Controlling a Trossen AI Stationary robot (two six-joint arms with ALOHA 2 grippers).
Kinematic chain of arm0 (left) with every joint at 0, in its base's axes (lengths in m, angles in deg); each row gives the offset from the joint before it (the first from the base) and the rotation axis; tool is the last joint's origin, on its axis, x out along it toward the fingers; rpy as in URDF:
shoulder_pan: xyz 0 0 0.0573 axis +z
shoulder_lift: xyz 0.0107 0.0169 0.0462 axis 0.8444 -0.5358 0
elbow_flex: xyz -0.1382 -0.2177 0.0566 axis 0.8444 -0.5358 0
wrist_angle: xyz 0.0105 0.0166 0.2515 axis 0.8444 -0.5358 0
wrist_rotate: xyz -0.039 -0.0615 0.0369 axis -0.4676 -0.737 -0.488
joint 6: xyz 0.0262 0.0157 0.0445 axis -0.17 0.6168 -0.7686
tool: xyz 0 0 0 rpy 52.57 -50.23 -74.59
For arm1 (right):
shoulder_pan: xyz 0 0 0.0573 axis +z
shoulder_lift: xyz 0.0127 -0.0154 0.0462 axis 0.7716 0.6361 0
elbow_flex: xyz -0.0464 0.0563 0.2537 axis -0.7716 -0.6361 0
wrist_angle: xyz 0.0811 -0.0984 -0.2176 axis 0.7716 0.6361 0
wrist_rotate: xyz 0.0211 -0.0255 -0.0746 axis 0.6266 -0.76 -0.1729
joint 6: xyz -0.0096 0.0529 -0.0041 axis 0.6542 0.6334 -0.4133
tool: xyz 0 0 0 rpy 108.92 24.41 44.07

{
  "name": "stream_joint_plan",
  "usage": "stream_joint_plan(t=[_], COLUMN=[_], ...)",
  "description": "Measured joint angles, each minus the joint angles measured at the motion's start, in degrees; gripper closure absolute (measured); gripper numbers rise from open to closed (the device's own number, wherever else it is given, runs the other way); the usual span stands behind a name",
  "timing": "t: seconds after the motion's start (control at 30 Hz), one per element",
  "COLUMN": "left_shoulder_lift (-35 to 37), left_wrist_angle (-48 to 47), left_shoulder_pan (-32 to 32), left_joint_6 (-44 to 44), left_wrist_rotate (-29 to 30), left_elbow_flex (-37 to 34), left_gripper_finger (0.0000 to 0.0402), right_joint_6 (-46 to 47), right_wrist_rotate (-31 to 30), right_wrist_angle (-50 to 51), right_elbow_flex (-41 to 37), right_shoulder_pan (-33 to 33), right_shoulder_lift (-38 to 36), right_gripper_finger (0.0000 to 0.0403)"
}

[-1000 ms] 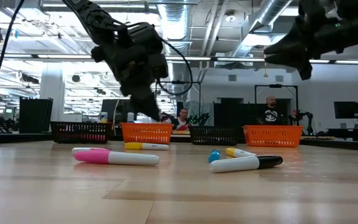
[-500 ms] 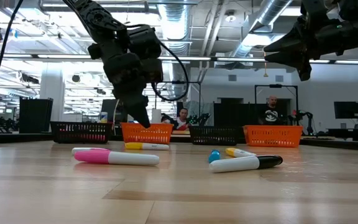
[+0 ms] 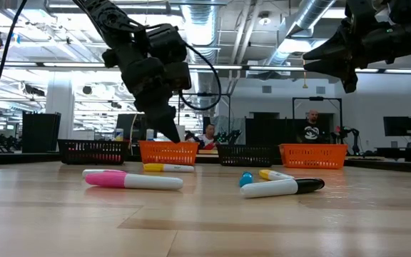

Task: Pick & Place Markers
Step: Put the small yellow highlighter pen into the right orange bin

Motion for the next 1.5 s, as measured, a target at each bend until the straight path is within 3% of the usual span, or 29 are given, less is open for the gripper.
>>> stream_joint_plan(t=[0.23,0.53,1.0,1.5], left_shoulder_lift=[-0.3,-0.8,-7.8,-7.5], left_wrist_angle=[0.6,0.8,0.4,-2.3], left_shoulder_pan=[-4.4,-4.4,-4.2,-4.3], left_joint_6=[-3.7,-3.5,-3.5,-5.1], left_wrist_rotate=[10.3,10.6,10.9,13.8], left_elbow_flex=[0.0,0.0,0.7,0.7], left_gripper_finger=[0.0224,0.0224,0.0224,0.0224], right_joint_6=[0.0,0.0,0.0,0.1], right_wrist_rotate=[-0.1,-0.1,-0.1,0.0], right_wrist_angle=[0.0,0.0,-0.3,-0.4], right_elbow_flex=[0.0,0.0,0.0,0.0], right_shoulder_pan=[0.0,0.0,0.0,0.0], right_shoulder_lift=[0.0,0.0,0.0,0.0], right_gripper_finger=[0.0296,0.0296,0.0296,0.0296])
